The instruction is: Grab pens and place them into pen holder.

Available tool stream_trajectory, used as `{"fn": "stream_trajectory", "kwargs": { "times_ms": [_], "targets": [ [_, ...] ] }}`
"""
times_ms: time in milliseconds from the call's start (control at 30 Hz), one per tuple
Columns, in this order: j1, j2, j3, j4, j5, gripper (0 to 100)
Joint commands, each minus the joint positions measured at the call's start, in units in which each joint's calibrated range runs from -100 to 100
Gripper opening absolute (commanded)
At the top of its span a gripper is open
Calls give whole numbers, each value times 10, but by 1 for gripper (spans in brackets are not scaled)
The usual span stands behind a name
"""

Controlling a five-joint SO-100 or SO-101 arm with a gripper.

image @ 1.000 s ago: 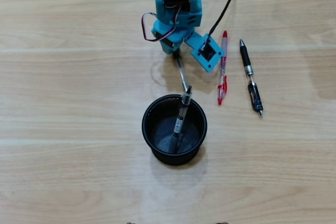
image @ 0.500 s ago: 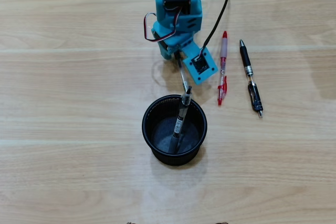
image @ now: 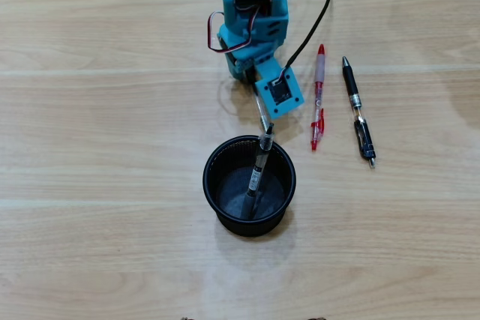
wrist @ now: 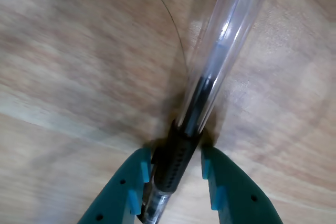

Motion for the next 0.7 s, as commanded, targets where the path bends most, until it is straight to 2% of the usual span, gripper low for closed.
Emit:
{"fn": "stream_trajectory", "kwargs": {
  "times_ms": [0,333,667],
  "targets": [
    [6,5,29,-42,-4,2],
    [17,-34,51,-44,-3,2],
    [33,-219,8,41,-2,2]
  ]
}}
